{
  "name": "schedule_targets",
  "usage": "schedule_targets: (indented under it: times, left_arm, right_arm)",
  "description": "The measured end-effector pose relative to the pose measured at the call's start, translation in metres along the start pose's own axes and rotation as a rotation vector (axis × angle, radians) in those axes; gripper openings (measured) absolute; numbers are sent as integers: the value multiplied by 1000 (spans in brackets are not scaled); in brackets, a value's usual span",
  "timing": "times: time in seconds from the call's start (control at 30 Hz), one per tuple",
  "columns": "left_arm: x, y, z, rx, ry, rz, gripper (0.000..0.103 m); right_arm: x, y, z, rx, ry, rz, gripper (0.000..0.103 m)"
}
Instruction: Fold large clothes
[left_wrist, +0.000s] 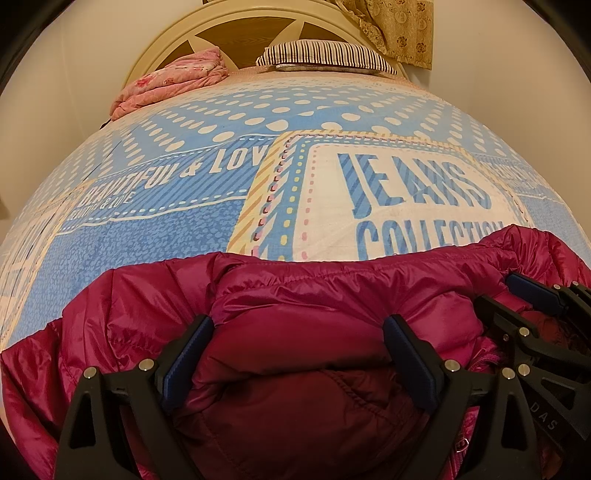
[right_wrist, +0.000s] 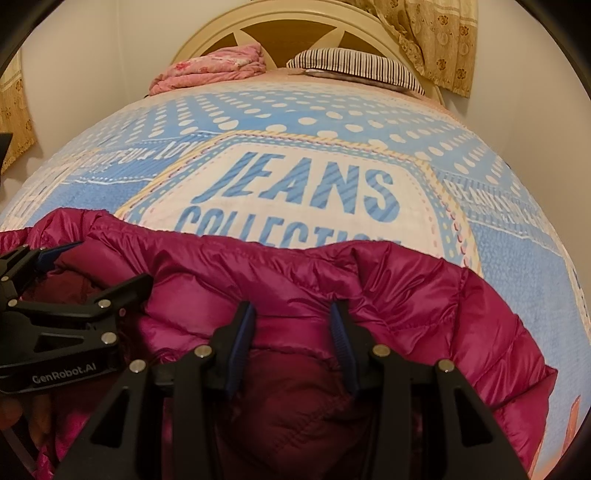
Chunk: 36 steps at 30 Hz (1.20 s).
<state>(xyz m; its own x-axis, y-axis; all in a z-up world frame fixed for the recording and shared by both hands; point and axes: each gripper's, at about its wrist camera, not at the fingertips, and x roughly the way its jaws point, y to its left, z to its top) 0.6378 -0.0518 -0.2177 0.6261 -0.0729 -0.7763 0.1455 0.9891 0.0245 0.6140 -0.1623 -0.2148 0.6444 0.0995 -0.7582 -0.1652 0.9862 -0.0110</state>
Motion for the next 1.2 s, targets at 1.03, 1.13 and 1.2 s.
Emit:
schedule_targets:
  times: [1.03,1.13,1.2]
  left_arm:
    - [-146,47,-32,-16,-111,-12,95]
    - [-191,56,-76,32,-128,28,95]
    - [-218,65,-118,59,-123,33,95]
  right_arm:
    - [-86,-14,-22,-50,-35,-8,86]
    - [-123,-29,-65,-7,14,25,86]
    - [-148,-37,-99,30,30,37,86]
